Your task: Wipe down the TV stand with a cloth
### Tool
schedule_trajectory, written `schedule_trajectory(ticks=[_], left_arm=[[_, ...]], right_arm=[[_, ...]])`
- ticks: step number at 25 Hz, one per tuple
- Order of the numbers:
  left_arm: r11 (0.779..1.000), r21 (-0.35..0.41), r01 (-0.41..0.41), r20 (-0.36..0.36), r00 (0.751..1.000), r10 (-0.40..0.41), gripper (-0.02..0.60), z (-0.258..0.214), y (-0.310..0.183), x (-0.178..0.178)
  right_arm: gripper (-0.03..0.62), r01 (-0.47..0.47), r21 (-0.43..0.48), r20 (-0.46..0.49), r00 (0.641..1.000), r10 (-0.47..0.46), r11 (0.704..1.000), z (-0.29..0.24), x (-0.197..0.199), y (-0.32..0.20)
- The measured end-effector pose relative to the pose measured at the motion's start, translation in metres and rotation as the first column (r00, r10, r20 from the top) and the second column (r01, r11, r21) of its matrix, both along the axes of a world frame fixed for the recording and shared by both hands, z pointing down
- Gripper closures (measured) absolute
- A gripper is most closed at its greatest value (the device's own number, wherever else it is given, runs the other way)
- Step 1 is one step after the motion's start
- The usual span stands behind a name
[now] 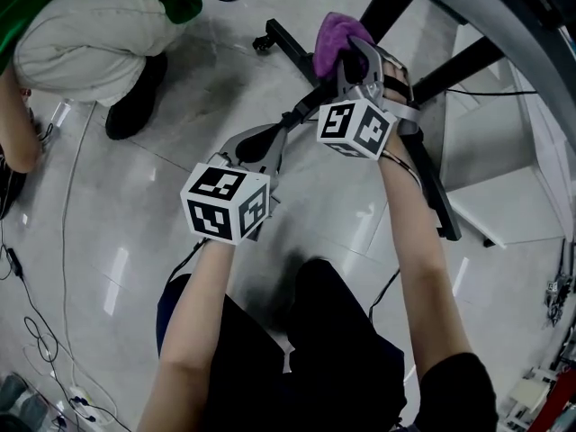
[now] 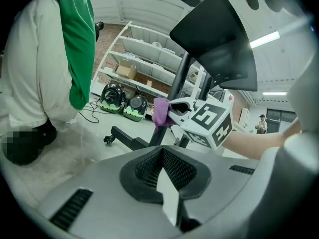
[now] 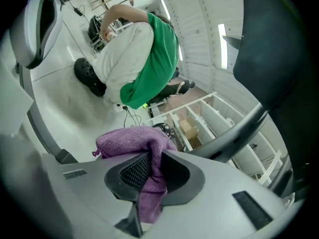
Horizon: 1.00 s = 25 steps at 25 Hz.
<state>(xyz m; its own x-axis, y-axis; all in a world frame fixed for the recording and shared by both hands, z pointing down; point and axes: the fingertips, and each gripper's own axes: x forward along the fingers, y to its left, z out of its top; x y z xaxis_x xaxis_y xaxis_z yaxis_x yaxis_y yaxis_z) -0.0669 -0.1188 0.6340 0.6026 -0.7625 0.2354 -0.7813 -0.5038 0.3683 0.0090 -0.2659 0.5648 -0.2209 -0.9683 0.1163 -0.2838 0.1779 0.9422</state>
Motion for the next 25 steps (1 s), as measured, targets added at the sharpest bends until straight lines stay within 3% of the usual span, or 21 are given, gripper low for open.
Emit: schedule_trajectory(ticks=[11, 19, 25], left_arm=[[0.999, -0.019, 0.028, 0.021, 0.999, -0.028, 0.575, 0.009, -0.005, -0.012], [0.998, -0.042, 0.053, 0.054, 0.997, -0.050, 0.575, 0.018, -0.006, -0.025], [0.999, -0.033, 0.040, 0.061, 0.997, -0.038, 0.575, 0.019, -0.009, -0.015]], right_arm=[[0.525, -0.014, -0.138, -0.041, 0.999, 0.008, 0.990, 0.082, -0.005, -0.009], [0.525, -0.027, -0.259, -0.072, 0.997, 0.009, 0.965, 0.136, -0.006, -0.010], [0.525, -0.036, -0.336, -0.059, 0.998, 0.017, 0.941, 0.162, -0.004, -0.012]])
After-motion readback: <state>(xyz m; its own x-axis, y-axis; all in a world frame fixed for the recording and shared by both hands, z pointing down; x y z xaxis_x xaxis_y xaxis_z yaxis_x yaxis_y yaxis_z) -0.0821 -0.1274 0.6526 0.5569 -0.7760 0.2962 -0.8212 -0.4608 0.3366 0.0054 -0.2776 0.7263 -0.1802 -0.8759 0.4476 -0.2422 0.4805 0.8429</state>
